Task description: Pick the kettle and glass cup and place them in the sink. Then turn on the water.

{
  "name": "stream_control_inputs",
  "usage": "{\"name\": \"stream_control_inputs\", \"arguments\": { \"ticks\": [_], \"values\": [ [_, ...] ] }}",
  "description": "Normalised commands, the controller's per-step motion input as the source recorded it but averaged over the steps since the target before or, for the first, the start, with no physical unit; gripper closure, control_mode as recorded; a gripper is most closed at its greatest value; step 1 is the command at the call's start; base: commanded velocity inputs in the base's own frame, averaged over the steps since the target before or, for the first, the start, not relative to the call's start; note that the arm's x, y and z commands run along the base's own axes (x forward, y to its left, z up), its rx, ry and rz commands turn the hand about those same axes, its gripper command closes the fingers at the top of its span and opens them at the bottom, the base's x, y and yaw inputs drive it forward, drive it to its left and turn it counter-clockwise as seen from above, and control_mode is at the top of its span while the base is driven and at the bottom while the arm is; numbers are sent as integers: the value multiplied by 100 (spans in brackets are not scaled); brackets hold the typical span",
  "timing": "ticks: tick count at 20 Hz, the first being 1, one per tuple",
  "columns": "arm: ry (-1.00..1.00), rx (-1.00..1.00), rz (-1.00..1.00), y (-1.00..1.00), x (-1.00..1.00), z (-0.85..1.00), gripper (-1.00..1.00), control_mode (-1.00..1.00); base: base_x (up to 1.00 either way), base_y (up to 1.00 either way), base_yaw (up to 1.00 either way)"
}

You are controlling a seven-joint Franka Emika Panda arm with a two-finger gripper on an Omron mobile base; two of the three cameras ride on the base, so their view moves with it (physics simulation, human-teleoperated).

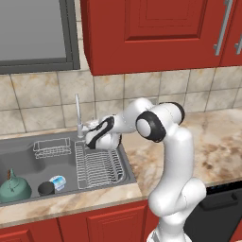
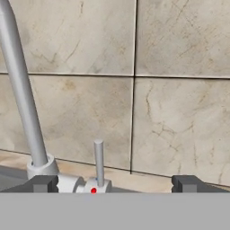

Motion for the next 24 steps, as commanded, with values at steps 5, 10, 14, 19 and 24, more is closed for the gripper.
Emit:
{"name": "stream_control_inputs", "arguments": {
  "ticks": [5,10,14,19,24],
  "values": [
    [-2,0,-5,16,6,-11,-100,-100,0,0,0],
    [-2,0,-4,13,6,-9,-100,-100,0,0,0],
    [-2,0,-3,4,7,-7,-100,-100,0,0,0],
    [-3,0,-1,0,5,-3,-100,-100,0,0,0],
    [-3,0,0,0,5,-4,-100,-100,0,0,0]
  ]
}}
